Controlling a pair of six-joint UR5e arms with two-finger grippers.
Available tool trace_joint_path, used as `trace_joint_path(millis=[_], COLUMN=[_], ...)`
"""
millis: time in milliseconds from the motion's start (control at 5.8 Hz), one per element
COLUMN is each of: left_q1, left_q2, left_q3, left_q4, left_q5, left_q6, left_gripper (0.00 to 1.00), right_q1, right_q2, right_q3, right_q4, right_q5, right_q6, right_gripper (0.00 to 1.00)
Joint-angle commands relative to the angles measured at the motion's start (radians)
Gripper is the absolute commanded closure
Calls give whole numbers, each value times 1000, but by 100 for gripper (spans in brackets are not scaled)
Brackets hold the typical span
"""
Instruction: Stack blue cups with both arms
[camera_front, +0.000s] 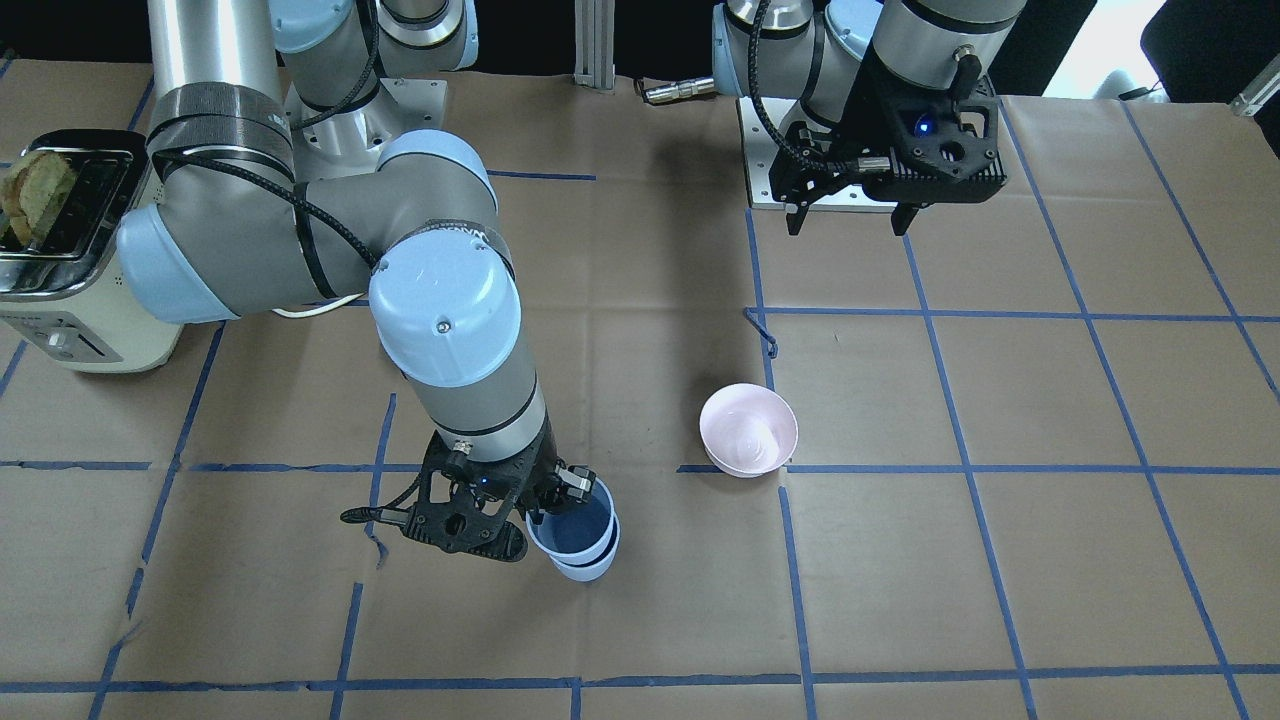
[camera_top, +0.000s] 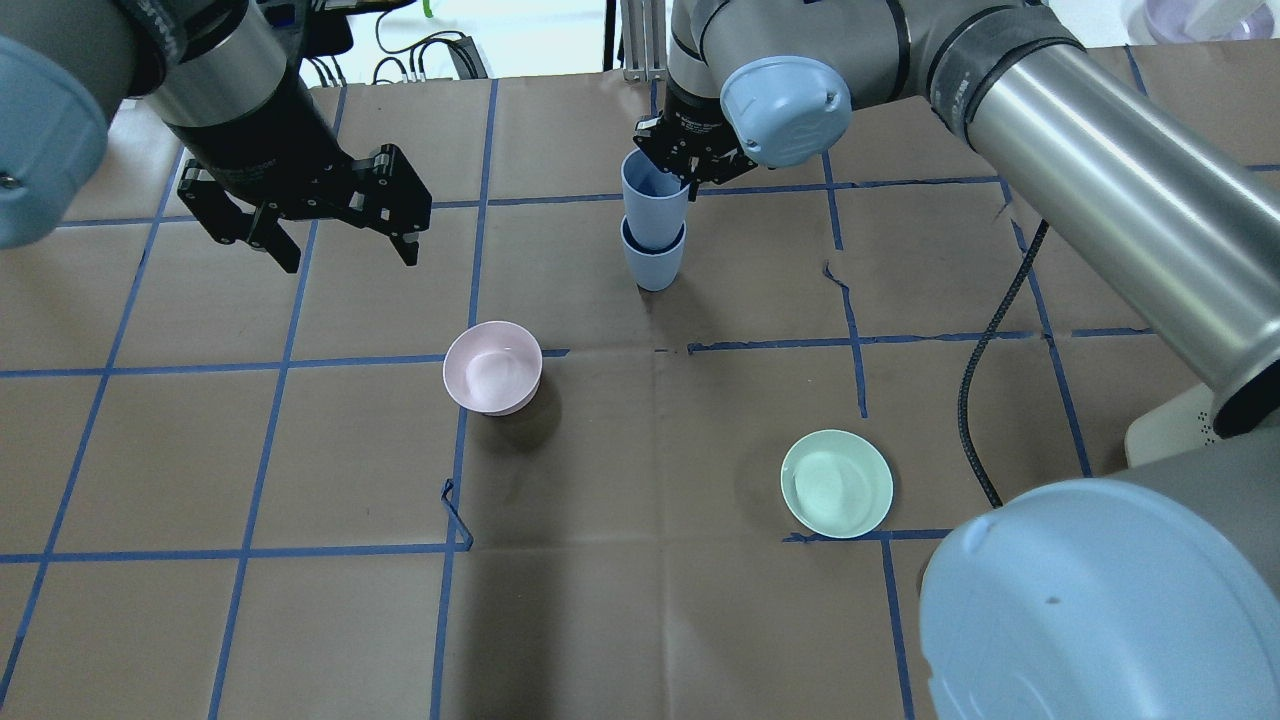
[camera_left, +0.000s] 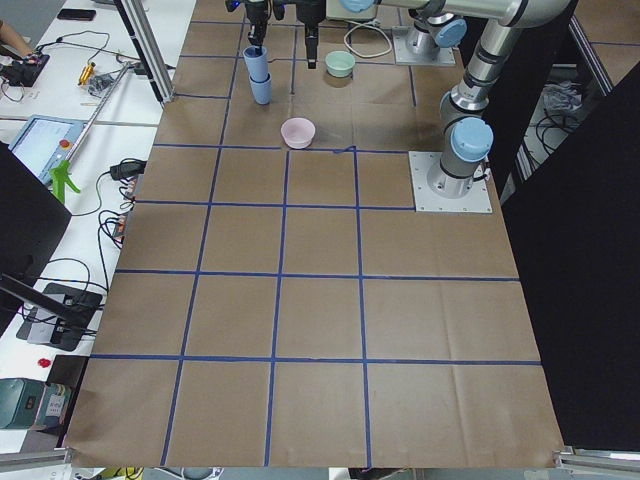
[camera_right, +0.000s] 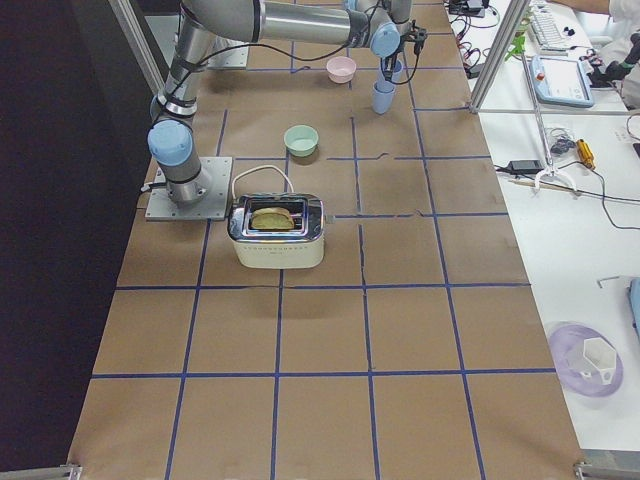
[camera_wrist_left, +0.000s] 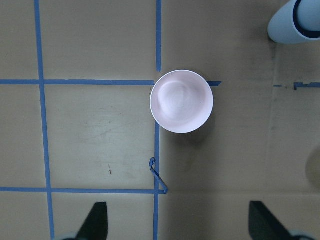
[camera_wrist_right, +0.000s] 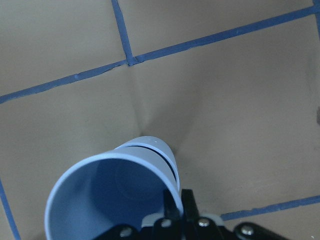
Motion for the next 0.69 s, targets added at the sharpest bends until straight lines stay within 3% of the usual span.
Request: trace_joint_path(millis=[0,172,517], left_q1=[0,0,0], left_q2=[0,0,2], left_q3=[0,0,0], left_q4=[0,-1,-1], left_q5=[-1,-1,-1], left_q6=[1,1,-1], left_gripper=[2,2,2], right_q1=[0,-2,-23], right_q2=[16,15,-49], right_q3=[0,-4,-41], right_q4=[-16,-16,9], right_q5=[-1,-3,-1], right_q6=[-7,-9,-8], right_gripper=[37,2,0])
